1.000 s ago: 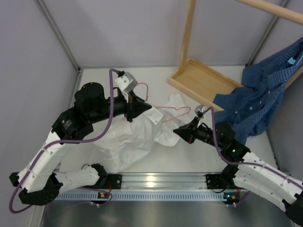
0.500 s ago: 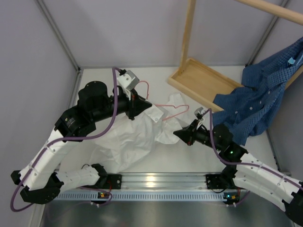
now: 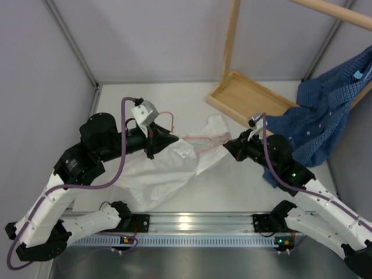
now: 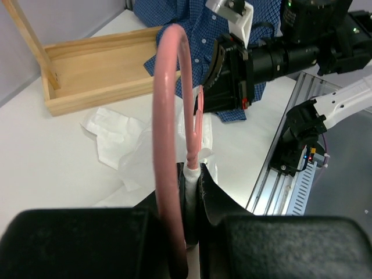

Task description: Place the shirt on the hanger

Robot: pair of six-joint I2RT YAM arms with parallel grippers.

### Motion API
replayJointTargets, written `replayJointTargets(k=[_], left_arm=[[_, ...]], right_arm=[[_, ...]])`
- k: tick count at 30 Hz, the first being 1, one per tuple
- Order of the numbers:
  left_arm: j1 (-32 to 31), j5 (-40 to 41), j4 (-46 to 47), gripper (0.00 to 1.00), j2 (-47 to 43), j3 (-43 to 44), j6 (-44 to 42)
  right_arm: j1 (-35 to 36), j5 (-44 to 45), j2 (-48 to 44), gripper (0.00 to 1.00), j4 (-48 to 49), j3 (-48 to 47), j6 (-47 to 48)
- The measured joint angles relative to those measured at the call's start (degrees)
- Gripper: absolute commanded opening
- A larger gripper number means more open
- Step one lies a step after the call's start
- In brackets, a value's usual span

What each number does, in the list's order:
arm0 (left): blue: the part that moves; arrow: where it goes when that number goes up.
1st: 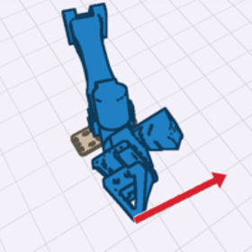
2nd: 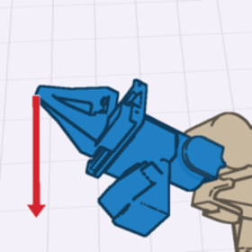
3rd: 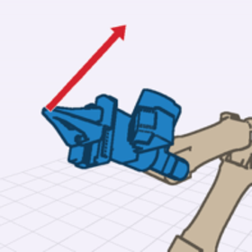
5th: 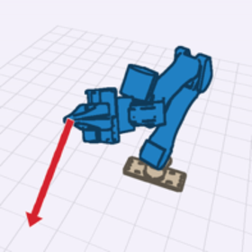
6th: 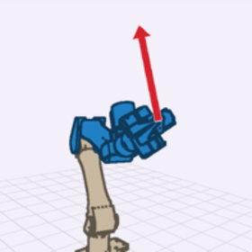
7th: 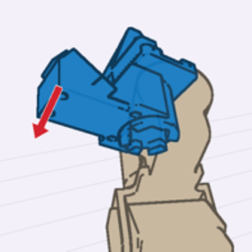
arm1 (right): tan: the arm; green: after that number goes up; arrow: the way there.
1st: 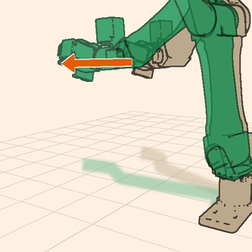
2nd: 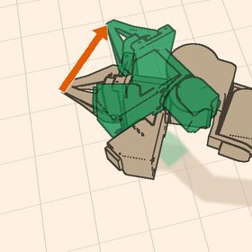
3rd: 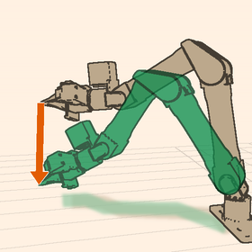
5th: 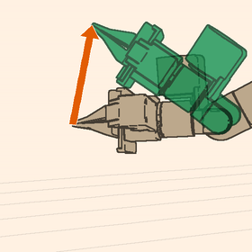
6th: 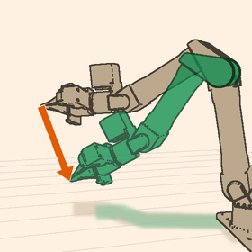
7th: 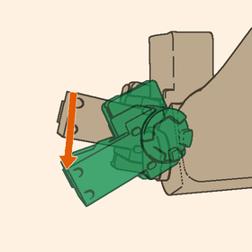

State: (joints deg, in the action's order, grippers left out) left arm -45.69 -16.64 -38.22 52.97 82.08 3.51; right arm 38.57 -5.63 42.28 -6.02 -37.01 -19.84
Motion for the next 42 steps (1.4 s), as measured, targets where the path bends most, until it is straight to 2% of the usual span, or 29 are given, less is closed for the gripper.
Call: replayJointTargets(k=[6, 12, 16, 21, 25, 27, 28, 29, 30, 31, 32, 35, 38, 42], left_arm=[[0.00, 2.14, -1.07, 0.00, -3.17, -1.29, -2.51], [0.00, 8.81, -3.48, 0.00, -2.19, -1.29, -3.65], [0.00, 15.02, -4.66, 0.00, 1.09, 0.13, -2.16], [0.02, 18.32, -3.61, 0.00, 6.43, 2.43, 2.49], [0.90, 19.52, -0.68, 0.00, 9.29, 4.15, 6.14], [3.43, 15.78, -0.33, 0.00, 12.98, 8.11, 7.87], [4.92, 12.20, 0.76, 0.00, 15.15, 9.44, 8.94], [6.10, 9.07, 2.03, 0.00, 16.98, 9.75, 9.92], [7.04, 6.69, 3.78, 0.00, 18.49, 9.51, 10.64], [7.82, 4.24, 5.90, 0.00, 19.71, 9.03, 11.47], [8.44, 2.23, 7.87, 0.00, 20.50, 8.17, 12.02], [9.81, -2.40, 11.69, 0.00, 20.52, 5.20, 12.96], [10.45, -6.67, 15.93, 0.00, 19.19, 1.68, 12.61], [10.73, -17.07, 22.38, 0.00, 16.63, -5.16, 11.52]], right_arm=[[-2.08, 0.72, 4.44, 0.00, -7.10, -11.63, 1.86], [-2.49, -0.44, 7.78, 0.00, -11.41, -19.76, 5.09], [-2.56, -5.18, 8.79, 0.00, -11.34, -21.59, 5.92], [2.12, -9.62, 7.63, 0.00, -5.75, -16.79, 4.07], [11.61, -6.43, 6.86, 0.00, 6.05, -3.06, 1.07], [13.55, -4.07, 8.85, 0.01, 11.28, 3.26, -1.18], [13.73, -2.86, 9.90, 0.05, 13.14, 5.11, -2.14], [13.68, -1.44, 10.60, 0.15, 14.62, 6.27, -3.04], [13.70, -0.46, 10.75, 0.45, 14.75, 6.69, -3.87], [13.79, 0.28, 10.49, 0.55, 14.67, 6.91, -4.37], [13.88, 1.16, 9.60, 0.61, 14.34, 6.93, -4.46], [13.92, 4.31, 2.95, 0.66, 11.61, 6.93, -4.28], [13.97, 7.08, -9.53, 0.68, 4.39, 6.88, -4.28], [13.97, 8.52, -23.54, 0.65, -6.95, 4.28, -4.24]])
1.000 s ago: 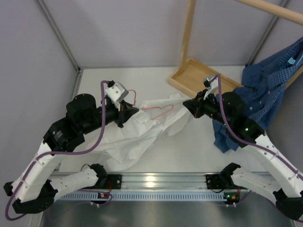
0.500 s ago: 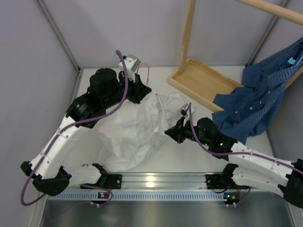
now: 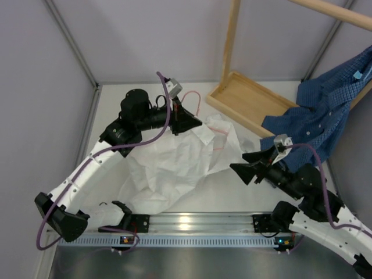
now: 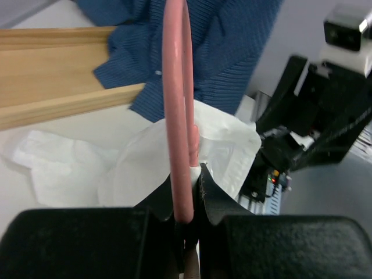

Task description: Place the shirt on the hanger

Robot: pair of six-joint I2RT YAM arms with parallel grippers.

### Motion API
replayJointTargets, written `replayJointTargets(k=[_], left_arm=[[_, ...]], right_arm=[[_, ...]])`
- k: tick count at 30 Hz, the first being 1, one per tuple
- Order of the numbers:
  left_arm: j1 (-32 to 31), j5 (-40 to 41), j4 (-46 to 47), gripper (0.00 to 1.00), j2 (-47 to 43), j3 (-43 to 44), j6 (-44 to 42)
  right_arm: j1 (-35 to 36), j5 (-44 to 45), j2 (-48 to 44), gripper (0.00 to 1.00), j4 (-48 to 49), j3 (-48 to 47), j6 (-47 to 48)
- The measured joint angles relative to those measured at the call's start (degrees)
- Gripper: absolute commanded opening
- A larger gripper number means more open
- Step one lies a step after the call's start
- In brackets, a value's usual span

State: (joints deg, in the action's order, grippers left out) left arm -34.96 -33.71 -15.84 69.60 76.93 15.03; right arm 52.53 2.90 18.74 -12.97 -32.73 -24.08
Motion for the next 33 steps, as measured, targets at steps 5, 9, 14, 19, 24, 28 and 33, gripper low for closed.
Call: replayJointTargets(k=[5, 9, 14, 19, 24, 28, 33], left_arm=[[-2.95, -11.21, 8.98, 0.00, -0.66, -7.41, 0.24], [-8.13, -14.93, 11.28, 0.00, -1.22, -9.53, -0.66], [-9.73, -14.21, 13.07, 0.00, -4.83, -11.39, -1.51], [-9.70, -11.89, 14.56, 0.00, -7.04, -11.52, -1.79], [-9.68, -17.73, 15.10, 0.00, -6.71, -11.52, -1.86], [-10.36, -21.29, 15.43, 0.00, -6.12, -11.78, -2.08], [-11.34, -22.25, 15.45, 0.00, -5.97, -12.13, -2.84]], right_arm=[[0.02, -1.73, 4.33, 0.61, -9.09, -13.20, 2.93], [0.04, -7.30, 16.81, 0.59, -11.82, -26.27, 7.89], [0.04, -13.97, 26.80, 0.60, -12.48, -35.91, 12.55], [0.07, -17.75, 28.22, 0.54, -11.93, -35.63, 14.08], [0.07, -21.33, 27.56, 0.50, -10.08, -33.27, 15.04], [0.07, -22.51, 29.07, 0.48, -8.39, -33.86, 15.61], [0.17, -24.48, 32.44, 0.39, -5.66, -35.78, 16.04]])
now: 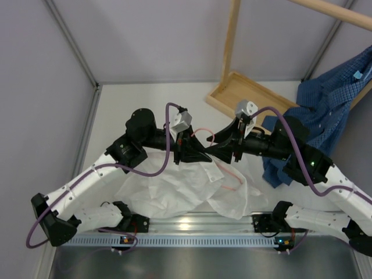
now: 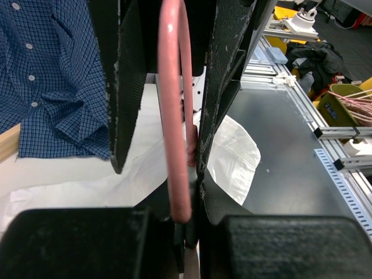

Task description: Place the shirt on the hanger

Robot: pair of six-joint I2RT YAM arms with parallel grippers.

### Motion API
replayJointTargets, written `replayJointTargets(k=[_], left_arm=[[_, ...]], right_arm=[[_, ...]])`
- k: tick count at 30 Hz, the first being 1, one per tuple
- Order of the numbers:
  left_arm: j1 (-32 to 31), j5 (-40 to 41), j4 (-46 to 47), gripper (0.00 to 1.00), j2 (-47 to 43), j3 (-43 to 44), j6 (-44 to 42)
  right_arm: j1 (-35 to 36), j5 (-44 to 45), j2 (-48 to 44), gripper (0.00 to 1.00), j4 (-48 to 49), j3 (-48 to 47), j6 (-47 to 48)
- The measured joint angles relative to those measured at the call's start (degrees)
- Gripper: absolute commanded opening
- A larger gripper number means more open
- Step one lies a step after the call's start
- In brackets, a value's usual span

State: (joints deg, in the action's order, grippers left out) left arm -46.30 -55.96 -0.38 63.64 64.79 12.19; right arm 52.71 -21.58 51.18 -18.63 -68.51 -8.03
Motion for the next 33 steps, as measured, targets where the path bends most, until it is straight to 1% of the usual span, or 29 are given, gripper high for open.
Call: replayJointTargets(k=[3, 4, 7, 8, 9, 10, 11, 12, 13, 15, 19, 21, 22, 24, 26, 28, 30, 33], left_arm=[[0.07, 0.09, -0.07, 0.00, 0.33, -0.11, -0.17], [0.02, 0.15, 0.07, 0.00, 0.55, -0.11, -0.22], [0.07, 0.33, 0.28, 0.00, 0.92, -0.11, -0.98], [0.04, 0.55, 0.17, 0.06, 0.90, -0.11, -1.53], [0.04, 0.57, 0.11, 0.23, 0.87, -0.11, -1.90], [0.00, 1.05, -0.07, 0.47, 0.79, -0.09, -2.71], [-0.13, 2.16, -0.55, 0.83, 0.63, -0.04, -3.67], [-0.39, 3.93, -1.84, 0.96, 0.28, 0.11, -4.28], [-0.61, 6.12, -2.86, 0.98, -0.07, 0.24, -4.55], [-0.98, 12.46, -5.75, 0.98, -1.31, 0.72, -5.14], [-1.22, 32.50, -10.16, 0.98, -6.40, 1.86, -5.49], [-1.22, 45.53, -11.06, 0.98, -11.50, 0.92, -4.46], [-1.22, 51.49, -10.60, 0.98, -14.97, -0.87, -3.56], [-1.11, 60.54, -10.08, 0.98, -22.29, -5.75, -1.60], [-1.07, 66.42, -9.05, 0.98, -29.94, -11.91, 0.31], [-1.07, 70.20, -8.66, 0.98, -34.56, -17.05, 1.88], [-1.07, 72.17, -8.04, 0.98, -35.71, -21.49, 2.97], [-1.07, 71.36, -7.17, 0.98, -34.51, -26.77, 3.37]], right_arm=[[0.04, -1.36, 1.27, 0.21, 1.99, -0.20, -0.22], [0.04, -1.97, 1.44, 0.01, 2.75, -0.20, -0.48], [0.15, -3.39, 1.81, 0.00, 3.69, -0.20, -1.53], [0.15, -3.54, 1.81, 0.00, 3.85, -0.17, -1.73], [0.15, -3.32, 1.77, 0.00, 3.91, -0.13, -1.75], [0.15, -2.97, 1.66, 0.00, 3.96, -0.02, -1.75], [0.15, -2.19, 1.40, 0.00, 4.28, 0.33, -1.66], [0.15, -1.20, 1.07, 0.00, 4.42, 0.74, -1.53], [0.15, 0.00, 0.76, 0.00, 4.57, 1.14, -1.44], [0.11, 3.26, -0.44, 0.00, 4.46, 2.23, -1.09], [0.11, 10.93, -2.62, 0.00, 3.13, 2.51, -0.24], [0.11, 14.10, -3.89, 0.00, 2.27, 2.51, 0.44], [0.11, 15.19, -4.44, 0.00, 1.88, 2.47, 0.61], [0.11, 16.68, -5.33, 0.00, 0.46, 1.95, 1.05], [0.11, 17.62, -5.64, 0.00, -1.46, 0.44, 1.51], [0.11, 17.66, -5.64, 0.00, -3.74, -1.84, 2.03], [0.11, 17.22, -5.73, 0.00, -5.51, -3.96, 2.36], [0.11, 15.58, -5.84, 0.00, -8.57, -7.67, 2.89]])
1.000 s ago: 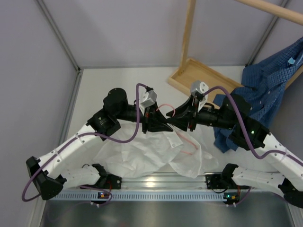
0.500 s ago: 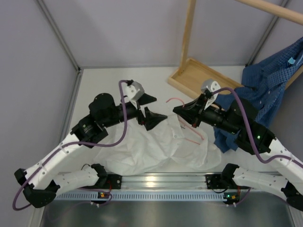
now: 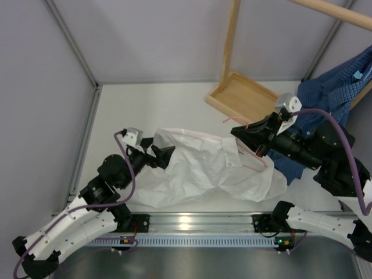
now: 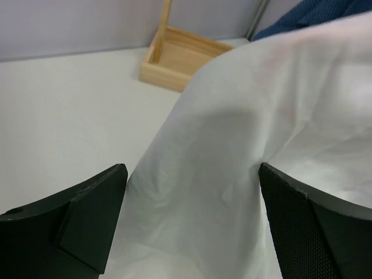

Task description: Place the shirt on the hanger

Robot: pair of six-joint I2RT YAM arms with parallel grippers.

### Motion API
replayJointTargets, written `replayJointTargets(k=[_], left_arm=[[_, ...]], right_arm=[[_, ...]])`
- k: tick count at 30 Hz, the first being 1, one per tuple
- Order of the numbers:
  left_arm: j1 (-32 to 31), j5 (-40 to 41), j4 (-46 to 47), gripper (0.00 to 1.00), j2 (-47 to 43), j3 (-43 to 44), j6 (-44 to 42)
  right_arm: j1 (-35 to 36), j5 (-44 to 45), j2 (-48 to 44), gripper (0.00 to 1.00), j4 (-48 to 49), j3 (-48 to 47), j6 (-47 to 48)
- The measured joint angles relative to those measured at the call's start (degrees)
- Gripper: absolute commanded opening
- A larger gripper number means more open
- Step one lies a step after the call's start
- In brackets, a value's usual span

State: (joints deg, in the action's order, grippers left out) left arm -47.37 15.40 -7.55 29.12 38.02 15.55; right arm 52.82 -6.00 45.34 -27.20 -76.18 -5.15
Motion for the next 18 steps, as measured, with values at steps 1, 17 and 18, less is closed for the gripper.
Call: replayJointTargets(k=[1, 17, 18], left_arm=[[0.00, -1.05, 0.55, 0.98, 0.52, -1.44, 0.00], [1.20, 19.82, 4.35, 0.00, 10.88, -1.11, 8.13], [1.88, 21.88, 3.39, 0.00, 10.91, -0.90, 9.38]], right_arm=[[0.00, -0.55, -0.11, 0.00, -0.87, -1.01, 0.11], [0.00, 6.51, -4.42, 0.00, -5.84, -1.31, 1.01], [0.00, 7.76, -4.90, 0.00, -6.10, -0.87, 1.14]])
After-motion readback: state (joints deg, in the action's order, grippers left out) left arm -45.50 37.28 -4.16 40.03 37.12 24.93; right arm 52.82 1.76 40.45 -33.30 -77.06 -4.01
